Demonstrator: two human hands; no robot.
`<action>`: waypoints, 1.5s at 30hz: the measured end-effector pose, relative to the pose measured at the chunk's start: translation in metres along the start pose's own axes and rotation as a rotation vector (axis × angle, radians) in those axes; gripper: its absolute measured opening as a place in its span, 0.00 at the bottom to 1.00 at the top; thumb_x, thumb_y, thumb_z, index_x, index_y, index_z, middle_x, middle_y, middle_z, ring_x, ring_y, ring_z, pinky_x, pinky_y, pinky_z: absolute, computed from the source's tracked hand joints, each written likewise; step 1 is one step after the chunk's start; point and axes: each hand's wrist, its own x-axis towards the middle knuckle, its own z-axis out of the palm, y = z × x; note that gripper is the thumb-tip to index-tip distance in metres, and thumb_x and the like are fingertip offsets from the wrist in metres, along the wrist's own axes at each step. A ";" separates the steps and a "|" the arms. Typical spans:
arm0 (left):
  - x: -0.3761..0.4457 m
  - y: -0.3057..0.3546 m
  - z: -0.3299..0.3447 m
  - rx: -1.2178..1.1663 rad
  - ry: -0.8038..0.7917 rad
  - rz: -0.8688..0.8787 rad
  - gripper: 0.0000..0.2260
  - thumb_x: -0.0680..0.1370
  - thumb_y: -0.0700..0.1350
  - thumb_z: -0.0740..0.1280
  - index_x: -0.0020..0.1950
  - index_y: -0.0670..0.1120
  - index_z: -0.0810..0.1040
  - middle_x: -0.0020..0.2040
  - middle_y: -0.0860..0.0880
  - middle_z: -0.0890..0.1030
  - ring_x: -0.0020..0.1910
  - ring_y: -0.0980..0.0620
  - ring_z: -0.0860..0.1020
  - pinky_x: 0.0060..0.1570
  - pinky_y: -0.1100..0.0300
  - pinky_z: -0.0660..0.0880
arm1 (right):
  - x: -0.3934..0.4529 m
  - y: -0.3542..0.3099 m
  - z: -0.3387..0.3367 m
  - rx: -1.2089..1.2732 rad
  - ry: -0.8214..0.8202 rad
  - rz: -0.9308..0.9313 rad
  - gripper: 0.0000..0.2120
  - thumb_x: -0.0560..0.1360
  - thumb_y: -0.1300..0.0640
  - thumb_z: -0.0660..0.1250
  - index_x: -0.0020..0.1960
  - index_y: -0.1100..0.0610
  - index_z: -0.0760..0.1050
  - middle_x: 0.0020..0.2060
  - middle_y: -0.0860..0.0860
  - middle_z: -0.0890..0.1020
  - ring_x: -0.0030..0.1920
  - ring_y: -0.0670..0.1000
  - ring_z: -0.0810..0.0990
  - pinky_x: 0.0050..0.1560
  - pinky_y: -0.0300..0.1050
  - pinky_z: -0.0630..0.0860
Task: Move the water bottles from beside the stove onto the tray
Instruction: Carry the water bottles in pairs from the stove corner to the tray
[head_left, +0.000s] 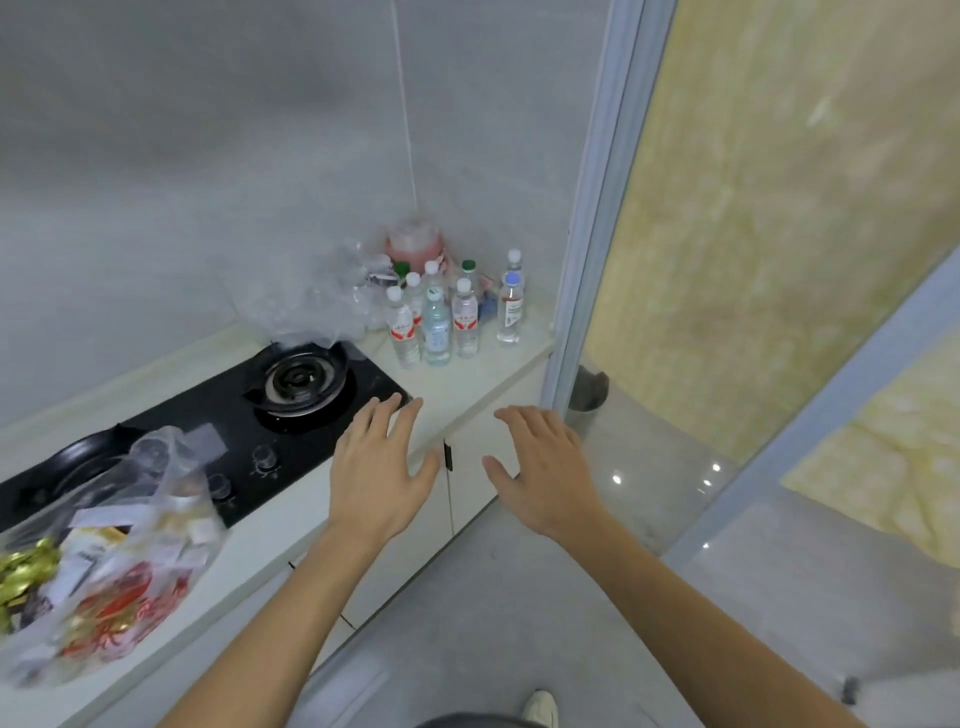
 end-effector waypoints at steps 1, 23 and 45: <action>0.016 0.005 0.007 0.000 -0.002 -0.015 0.30 0.80 0.63 0.57 0.80 0.51 0.70 0.79 0.47 0.71 0.81 0.42 0.65 0.75 0.42 0.69 | 0.019 0.010 0.000 -0.003 -0.012 -0.018 0.27 0.80 0.41 0.63 0.76 0.52 0.69 0.72 0.48 0.75 0.73 0.53 0.71 0.73 0.53 0.69; 0.367 -0.047 0.140 -0.132 -0.160 -0.185 0.28 0.82 0.54 0.66 0.82 0.52 0.66 0.78 0.49 0.69 0.73 0.42 0.72 0.59 0.43 0.79 | 0.382 0.159 0.074 0.012 -0.173 0.125 0.33 0.79 0.46 0.68 0.80 0.51 0.59 0.74 0.52 0.69 0.69 0.59 0.71 0.66 0.59 0.75; 0.409 -0.056 0.178 -0.114 -0.262 -0.357 0.11 0.81 0.51 0.72 0.60 0.50 0.76 0.48 0.50 0.78 0.43 0.42 0.81 0.37 0.54 0.70 | 0.488 0.235 0.131 0.155 -0.384 -0.003 0.14 0.78 0.46 0.73 0.48 0.51 0.69 0.39 0.47 0.75 0.39 0.53 0.74 0.42 0.46 0.67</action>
